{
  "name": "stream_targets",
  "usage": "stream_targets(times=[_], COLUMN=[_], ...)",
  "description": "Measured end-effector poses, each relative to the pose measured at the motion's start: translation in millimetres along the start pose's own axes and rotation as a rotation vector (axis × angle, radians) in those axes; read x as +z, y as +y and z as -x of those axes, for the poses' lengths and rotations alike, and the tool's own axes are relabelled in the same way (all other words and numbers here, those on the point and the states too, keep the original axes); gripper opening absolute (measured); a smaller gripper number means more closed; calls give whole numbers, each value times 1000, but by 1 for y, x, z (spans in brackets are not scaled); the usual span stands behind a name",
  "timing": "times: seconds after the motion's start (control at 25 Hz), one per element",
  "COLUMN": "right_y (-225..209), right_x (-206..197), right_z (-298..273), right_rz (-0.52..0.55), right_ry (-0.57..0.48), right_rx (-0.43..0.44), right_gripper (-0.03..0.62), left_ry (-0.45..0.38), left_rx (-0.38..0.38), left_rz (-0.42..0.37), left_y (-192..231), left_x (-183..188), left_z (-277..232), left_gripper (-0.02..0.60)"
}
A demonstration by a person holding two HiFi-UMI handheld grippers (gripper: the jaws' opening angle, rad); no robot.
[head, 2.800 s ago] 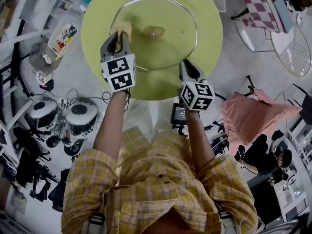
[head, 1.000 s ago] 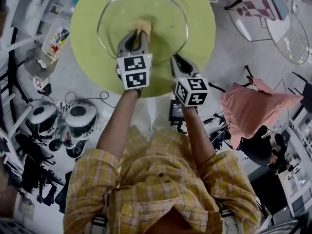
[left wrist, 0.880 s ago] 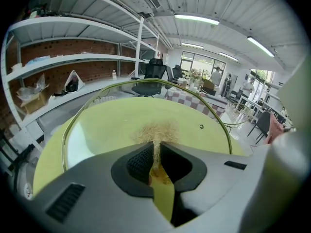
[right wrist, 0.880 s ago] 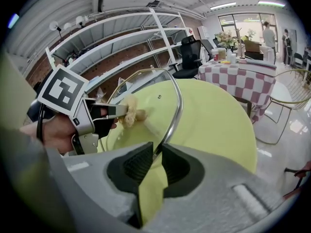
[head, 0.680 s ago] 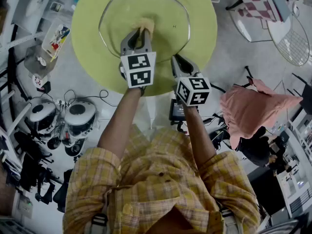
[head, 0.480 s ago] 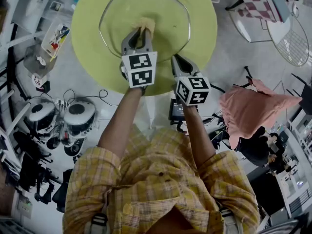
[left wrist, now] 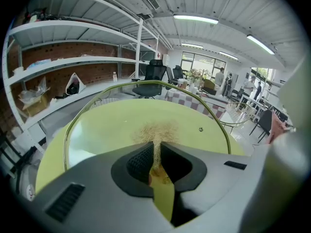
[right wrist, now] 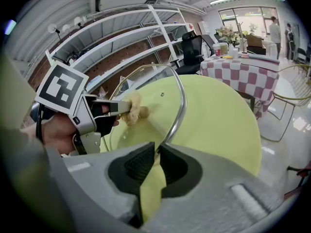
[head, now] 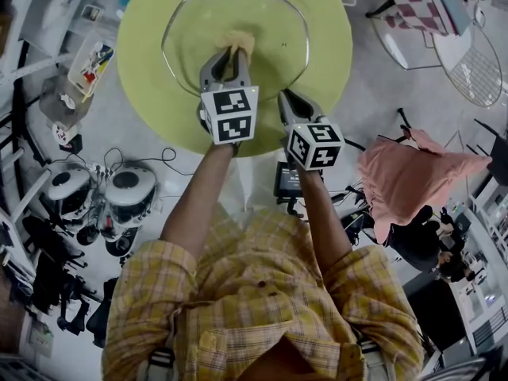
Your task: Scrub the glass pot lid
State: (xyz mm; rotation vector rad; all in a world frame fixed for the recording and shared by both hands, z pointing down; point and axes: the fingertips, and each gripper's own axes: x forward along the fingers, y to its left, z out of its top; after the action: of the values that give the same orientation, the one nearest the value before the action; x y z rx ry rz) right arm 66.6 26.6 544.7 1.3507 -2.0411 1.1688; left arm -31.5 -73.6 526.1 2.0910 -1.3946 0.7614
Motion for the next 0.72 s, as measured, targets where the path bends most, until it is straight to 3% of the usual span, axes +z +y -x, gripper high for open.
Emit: stream_targets(times=[0.44, 0.72], right_y=[0, -1], right_x=[1, 1], right_z=[-1, -1], right_rz=[0, -8], right_ry=[-1, -8], right_rx=[5, 9], right_gripper=[35, 35], left_ry=[27, 21], left_rx=[-101, -160], left_rz=[34, 8], left_y=[-44, -73], left_x=[-5, 6], left_z=[-14, -19], left_gripper=[43, 43])
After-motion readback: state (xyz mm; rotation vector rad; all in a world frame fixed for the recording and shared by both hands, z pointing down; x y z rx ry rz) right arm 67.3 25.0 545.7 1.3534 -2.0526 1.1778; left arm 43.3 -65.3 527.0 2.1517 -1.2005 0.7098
